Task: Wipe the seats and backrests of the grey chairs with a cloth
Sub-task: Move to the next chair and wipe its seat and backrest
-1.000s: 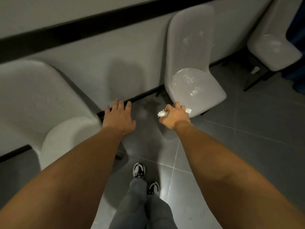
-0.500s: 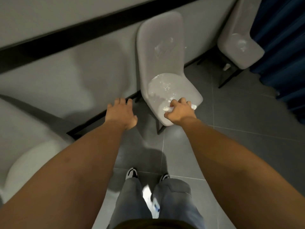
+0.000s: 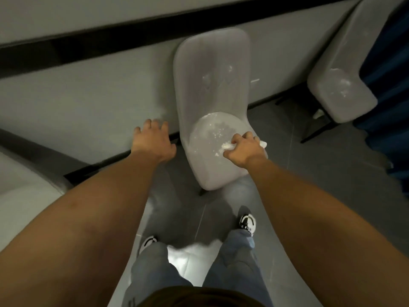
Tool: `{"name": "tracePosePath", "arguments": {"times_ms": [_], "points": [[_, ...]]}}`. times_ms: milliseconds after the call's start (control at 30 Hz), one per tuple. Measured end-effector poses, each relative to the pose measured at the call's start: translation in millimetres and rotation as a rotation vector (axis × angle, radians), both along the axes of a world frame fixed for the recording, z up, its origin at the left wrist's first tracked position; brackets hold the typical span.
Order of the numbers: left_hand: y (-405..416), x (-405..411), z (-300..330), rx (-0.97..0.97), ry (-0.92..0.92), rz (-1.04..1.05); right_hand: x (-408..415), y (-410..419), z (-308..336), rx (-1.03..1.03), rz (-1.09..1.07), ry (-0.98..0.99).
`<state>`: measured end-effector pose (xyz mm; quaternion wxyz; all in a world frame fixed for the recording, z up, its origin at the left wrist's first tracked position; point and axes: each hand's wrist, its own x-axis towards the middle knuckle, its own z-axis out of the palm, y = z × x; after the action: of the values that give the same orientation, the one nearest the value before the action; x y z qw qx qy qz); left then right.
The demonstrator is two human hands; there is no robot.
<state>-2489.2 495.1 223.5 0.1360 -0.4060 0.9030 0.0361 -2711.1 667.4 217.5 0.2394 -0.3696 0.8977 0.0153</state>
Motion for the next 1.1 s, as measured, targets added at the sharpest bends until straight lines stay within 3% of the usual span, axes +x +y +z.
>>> {"name": "tracePosePath", "arguments": {"times_ms": [267,567,967,1100], "points": [[83,-100,-4,0.029,-0.025,0.234,-115,12,-11,0.001,0.292,-0.106],[107,-163,-19,0.005,-0.048,0.441,-208,12,-45,-0.020,0.361,-0.104],[98,-170,-209,0.092,-0.073,0.554,-187,-25,-210,-0.245,0.505,-0.054],[84,-170,-284,0.091,-0.039,0.578,-172,-43,-298,-0.089,0.524,-0.009]]}}
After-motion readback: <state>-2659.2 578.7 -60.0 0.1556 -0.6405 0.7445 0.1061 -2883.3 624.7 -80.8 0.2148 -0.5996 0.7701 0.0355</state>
